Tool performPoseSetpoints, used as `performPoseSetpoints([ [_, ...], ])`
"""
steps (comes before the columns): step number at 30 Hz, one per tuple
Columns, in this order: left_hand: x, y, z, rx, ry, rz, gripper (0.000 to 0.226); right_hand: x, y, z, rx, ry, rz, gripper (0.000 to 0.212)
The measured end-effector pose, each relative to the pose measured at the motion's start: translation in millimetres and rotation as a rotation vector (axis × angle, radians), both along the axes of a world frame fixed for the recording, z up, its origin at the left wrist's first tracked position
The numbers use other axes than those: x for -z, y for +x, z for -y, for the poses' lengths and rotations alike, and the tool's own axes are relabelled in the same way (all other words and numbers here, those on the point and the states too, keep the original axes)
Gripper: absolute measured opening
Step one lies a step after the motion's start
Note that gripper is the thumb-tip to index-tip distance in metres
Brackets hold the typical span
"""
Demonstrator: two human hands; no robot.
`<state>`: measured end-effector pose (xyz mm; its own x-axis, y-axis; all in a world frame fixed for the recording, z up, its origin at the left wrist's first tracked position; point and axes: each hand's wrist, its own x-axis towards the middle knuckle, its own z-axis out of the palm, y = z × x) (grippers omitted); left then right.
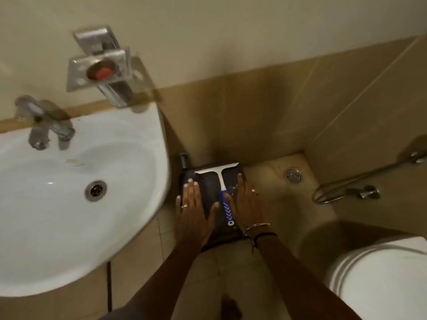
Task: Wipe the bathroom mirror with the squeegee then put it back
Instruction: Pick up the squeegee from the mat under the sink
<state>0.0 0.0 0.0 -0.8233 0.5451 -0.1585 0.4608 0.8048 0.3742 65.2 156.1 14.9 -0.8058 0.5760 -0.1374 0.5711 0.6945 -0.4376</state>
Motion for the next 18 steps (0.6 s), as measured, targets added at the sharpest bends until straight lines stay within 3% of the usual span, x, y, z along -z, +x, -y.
performPoseSetpoints([
  [4,64,-24,19,-0.073,-0.068,0.047,0.098,62,-7,1,0.081,-0.175,0.081,0.064],
  [9,115,-35,39,-0.081,-0.016,0.055,0.096,116,-26,-2,0.139,-0.287,0.128,0.050],
  [18,131,-33,57,-0.078,-0.085,0.049,0.094,126,-39,7,0.313,-0.603,0.068,0.052],
])
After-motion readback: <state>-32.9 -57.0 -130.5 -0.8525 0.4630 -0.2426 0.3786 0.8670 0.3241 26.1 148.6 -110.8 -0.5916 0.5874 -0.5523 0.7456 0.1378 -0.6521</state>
